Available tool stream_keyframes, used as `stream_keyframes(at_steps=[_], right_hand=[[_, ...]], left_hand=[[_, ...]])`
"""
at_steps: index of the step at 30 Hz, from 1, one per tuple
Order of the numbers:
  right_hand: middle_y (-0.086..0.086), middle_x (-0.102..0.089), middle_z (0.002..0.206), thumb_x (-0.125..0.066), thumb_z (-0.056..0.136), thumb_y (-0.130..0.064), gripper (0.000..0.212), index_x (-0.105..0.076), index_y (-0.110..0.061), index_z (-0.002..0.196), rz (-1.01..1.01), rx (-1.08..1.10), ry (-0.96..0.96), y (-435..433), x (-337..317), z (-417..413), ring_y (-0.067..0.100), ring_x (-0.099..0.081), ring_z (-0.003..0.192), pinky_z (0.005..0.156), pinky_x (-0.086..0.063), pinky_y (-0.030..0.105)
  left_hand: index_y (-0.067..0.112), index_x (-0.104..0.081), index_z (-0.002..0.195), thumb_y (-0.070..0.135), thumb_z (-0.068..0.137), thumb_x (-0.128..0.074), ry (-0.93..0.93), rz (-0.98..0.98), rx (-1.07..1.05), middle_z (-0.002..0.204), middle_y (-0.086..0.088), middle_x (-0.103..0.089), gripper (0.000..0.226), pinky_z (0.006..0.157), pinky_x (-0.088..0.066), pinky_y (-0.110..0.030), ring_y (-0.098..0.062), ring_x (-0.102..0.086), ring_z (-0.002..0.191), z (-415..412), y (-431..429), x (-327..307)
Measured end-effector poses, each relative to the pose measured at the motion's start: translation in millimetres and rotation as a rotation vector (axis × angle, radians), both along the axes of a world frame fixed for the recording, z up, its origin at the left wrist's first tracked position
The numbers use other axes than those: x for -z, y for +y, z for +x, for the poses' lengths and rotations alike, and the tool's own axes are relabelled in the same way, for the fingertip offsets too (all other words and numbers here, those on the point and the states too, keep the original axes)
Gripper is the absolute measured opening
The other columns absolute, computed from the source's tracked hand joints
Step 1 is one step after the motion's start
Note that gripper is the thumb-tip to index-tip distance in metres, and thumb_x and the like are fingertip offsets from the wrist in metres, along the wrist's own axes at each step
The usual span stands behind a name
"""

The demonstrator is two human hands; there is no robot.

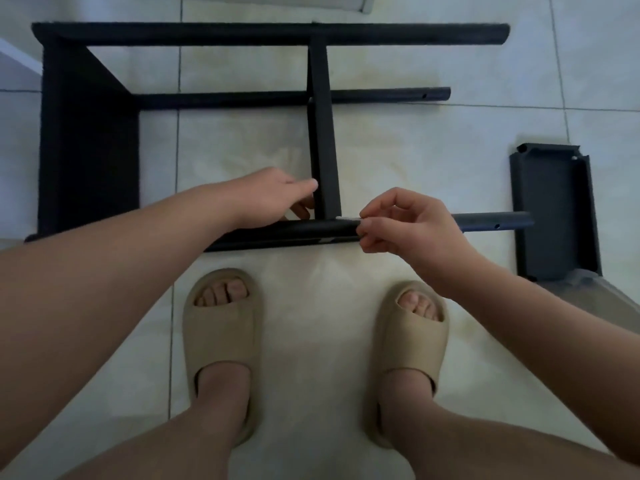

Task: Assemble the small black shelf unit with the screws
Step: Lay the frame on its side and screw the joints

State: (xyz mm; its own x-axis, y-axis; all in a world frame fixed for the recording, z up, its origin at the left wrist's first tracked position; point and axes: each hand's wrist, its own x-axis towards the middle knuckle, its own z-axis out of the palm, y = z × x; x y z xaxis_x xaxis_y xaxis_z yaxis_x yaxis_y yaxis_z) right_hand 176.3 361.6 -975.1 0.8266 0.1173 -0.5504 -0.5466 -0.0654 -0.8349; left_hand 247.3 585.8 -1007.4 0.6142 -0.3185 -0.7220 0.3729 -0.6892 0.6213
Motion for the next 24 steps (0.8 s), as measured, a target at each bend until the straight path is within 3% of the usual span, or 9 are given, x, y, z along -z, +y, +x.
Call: stream_keyframes(at_steps=[3, 5, 8, 16, 24], right_hand=[[0.013, -0.072, 0.075, -0.071, 0.087, 0.006, 0.013, -0.068, -0.006, 0.084, -0.045, -0.026, -0.051, 2, 0, -10, 0.021, -0.070, 0.067, 0.070, -0.059, 0.029], [0.012, -0.072, 0.075, -0.072, 0.087, 0.006, 0.012, -0.067, -0.005, 0.083, -0.071, -0.027, -0.068, 5, 0, -14, 0.020, -0.070, 0.066, 0.069, -0.058, 0.027], [0.011, -0.072, 0.073, -0.072, 0.086, 0.007, 0.015, -0.066, -0.006, 0.081, -0.112, -0.043, -0.097, 8, 1, -16, 0.018, -0.070, 0.065, 0.067, -0.057, 0.023], [0.011, -0.070, 0.074, -0.075, 0.085, 0.002, 0.016, -0.067, -0.010, 0.080, -0.177, -0.118, -0.167, 10, -1, -16, 0.014, -0.070, 0.065, 0.064, -0.054, 0.019], [0.005, -0.070, 0.069, -0.076, 0.088, -0.002, 0.014, -0.068, -0.013, 0.082, -0.218, -0.170, -0.178, 9, 3, -26, 0.005, -0.059, 0.049, 0.044, -0.038, 0.005]], left_hand=[[0.022, -0.071, 0.111, 0.056, 0.103, -0.039, 0.061, -0.095, 0.037, 0.099, 0.009, -0.076, 0.048, 0.079, -0.052, -0.027, -0.010, -0.074, 0.077, -3, 0, 2], [0.020, -0.069, 0.107, 0.060, 0.101, -0.040, 0.079, -0.103, 0.087, 0.086, 0.000, -0.078, 0.049, 0.067, -0.054, -0.025, -0.014, -0.074, 0.070, -4, -5, 1], [0.018, -0.068, 0.098, 0.064, 0.095, -0.048, 0.056, -0.077, 0.094, 0.072, -0.008, -0.075, 0.050, 0.063, -0.055, -0.030, -0.020, -0.071, 0.063, -3, -13, 4], [0.013, -0.070, 0.087, 0.055, 0.093, -0.060, -0.064, -0.068, 0.032, 0.054, -0.005, -0.068, 0.043, 0.040, -0.040, -0.016, -0.014, -0.058, 0.043, -7, -18, 15], [0.009, -0.068, 0.088, 0.047, 0.097, -0.058, -0.095, -0.050, 0.036, 0.048, -0.002, -0.063, 0.040, 0.042, -0.040, -0.019, -0.013, -0.057, 0.041, -8, -22, 13]])
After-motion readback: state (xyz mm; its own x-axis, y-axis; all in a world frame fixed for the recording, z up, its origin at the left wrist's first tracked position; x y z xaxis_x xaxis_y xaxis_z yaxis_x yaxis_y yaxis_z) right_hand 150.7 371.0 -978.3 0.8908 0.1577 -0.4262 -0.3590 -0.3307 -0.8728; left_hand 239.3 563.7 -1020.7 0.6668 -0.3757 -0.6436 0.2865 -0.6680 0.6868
